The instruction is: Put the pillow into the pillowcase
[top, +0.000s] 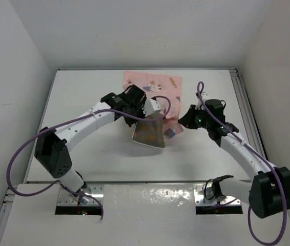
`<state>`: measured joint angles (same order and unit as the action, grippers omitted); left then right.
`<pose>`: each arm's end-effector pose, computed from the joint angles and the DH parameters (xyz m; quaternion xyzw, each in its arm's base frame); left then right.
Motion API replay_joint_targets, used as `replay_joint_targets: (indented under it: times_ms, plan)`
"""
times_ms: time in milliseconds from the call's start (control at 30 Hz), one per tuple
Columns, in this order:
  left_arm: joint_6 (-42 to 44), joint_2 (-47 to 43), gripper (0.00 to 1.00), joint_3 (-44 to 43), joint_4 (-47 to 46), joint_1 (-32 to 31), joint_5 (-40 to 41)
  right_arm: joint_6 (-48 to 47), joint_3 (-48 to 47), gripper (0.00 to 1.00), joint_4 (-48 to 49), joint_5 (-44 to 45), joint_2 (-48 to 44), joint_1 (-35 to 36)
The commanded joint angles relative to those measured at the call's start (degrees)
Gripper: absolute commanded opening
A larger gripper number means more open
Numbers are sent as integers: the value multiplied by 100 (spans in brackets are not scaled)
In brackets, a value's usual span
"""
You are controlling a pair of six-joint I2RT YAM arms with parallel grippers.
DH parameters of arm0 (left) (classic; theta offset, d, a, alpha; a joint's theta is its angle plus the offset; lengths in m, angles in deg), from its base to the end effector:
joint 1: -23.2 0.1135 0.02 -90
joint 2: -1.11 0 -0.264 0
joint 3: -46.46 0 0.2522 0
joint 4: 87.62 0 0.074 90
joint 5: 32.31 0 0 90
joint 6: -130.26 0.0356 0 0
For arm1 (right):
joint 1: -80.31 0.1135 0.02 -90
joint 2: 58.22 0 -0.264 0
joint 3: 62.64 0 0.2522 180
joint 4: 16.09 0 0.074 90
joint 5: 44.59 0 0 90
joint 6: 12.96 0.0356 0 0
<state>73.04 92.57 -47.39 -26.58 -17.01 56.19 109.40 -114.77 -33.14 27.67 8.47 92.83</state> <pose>0.2558 -0.2175 0.2943 0.5754 0.7718 -0.0301 0.2688 0.2432 0.0651 0.2360 0.0745 0.8626 0.3084 0.3941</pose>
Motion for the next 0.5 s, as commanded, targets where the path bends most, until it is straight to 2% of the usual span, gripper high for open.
replay_joint_targets:
  times_ms: [0,100,167,300,400,433,467]
  plan:
    - [71,-199,0,-1013,201,179,281,-256,-276,0,-259,-142,-401,190]
    - [124,-76,0,-1874,499,302,282,-283,-592,0,-260,-98,-736,217]
    - [168,-14,0,-2088,580,312,299,-388,-724,0,-199,-177,-825,225]
    - [177,-49,0,-1766,362,312,369,-468,-409,0,161,-835,-799,400]
    - [212,-84,0,-1327,-17,329,405,-572,-145,0,442,-864,-632,804]
    - [203,-58,0,-1211,-96,338,431,-660,-144,5,443,-698,-536,953]
    - [212,-32,0,-1149,-184,338,501,-713,-231,16,443,-539,-474,990]
